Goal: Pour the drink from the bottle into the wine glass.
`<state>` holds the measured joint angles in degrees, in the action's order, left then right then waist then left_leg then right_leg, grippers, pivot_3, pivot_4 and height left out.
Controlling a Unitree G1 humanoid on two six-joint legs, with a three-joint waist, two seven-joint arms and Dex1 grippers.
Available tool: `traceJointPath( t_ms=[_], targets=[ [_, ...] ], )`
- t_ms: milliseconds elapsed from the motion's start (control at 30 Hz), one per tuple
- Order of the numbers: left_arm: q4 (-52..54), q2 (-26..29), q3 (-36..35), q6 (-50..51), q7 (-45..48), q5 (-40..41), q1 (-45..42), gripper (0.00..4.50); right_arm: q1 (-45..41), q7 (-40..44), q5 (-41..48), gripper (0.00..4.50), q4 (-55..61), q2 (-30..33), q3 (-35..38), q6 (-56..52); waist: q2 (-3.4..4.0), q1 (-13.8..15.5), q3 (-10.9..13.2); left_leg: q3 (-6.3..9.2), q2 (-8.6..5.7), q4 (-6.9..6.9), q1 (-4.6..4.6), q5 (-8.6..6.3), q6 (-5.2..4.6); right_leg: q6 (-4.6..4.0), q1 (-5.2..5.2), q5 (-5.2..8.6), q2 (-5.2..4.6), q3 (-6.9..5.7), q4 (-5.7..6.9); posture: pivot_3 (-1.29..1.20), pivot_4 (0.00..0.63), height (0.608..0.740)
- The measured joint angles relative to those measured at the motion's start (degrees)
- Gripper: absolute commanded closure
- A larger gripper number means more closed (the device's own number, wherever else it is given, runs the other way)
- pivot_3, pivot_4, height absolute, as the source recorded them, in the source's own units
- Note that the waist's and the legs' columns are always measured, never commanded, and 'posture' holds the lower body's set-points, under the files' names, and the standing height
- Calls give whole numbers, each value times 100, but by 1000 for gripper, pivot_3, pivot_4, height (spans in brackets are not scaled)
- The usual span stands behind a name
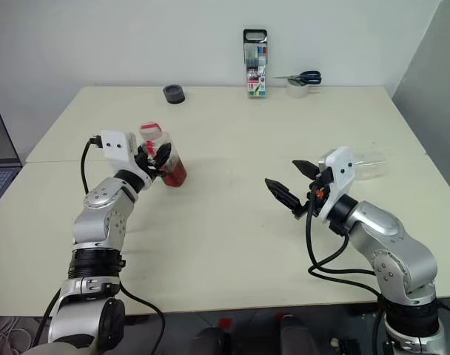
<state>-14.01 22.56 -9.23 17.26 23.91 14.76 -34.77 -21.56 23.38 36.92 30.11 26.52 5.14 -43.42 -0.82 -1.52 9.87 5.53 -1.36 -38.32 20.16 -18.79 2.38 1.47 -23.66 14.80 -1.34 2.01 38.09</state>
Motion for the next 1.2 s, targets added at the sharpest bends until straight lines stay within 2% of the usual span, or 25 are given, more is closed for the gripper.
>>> traceJointPath(
  t_ms=[133, 367, 533, 833, 1100, 1200],
  targets=[
    [710, -63, 788, 230, 877, 137, -28, 2687, -524, 1, -51, 0, -55, 61, -199, -94, -2, 13, -1, 24, -2, -49, 77, 0, 2, 0, -46, -2, -2, -21, 9, 0, 150, 740],
    [1459, -50, 1393, 625, 2136, 618, -28, 2687, -946, 3, 103, 0, -183, 92, -183, -386, -2, -25, -1, 12, -3, -49, 76, -1, 1, 0, -52, -2, -4, -11, 20, 0, 150, 740],
    [1520, 87, 1574, 628, 2857, 779, -28, 2687, -1021, -174, 441, 0, -50, -43, -124, -750, -2, -23, -1, 10, -5, -58, 73, -1, 0, 0, -57, -2, -3, -8, 47, 0, 150, 740],
    [1431, -4, 1627, 429, 3294, 761, -172, 2687, -1022, -338, 873, 0, 294, -278, -216, -1070, -2, -20, -1, 10, -7, -64, 71, 0, -2, 0, -56, -1, -2, -7, 57, 0, 150, 740],
    [1165, -57, 1628, 260, 3338, 672, -228, 2687, -1102, -409, 801, 0, 238, -417, -429, -1016, -2, -25, -1, 9, -7, -65, 69, 0, -2, 0, -58, -1, -1, -5, 61, 0, 150, 740],
    [1138, -94, 1628, 236, 3338, 666, -258, 2687, -1108, -456, 705, 610, 164, -456, -441, -944, -2, -23, -1, 8, -7, -65, 69, 0, -2, 0, -58, -1, -1, -4, 60, 0, 150, 740]
  ],
)
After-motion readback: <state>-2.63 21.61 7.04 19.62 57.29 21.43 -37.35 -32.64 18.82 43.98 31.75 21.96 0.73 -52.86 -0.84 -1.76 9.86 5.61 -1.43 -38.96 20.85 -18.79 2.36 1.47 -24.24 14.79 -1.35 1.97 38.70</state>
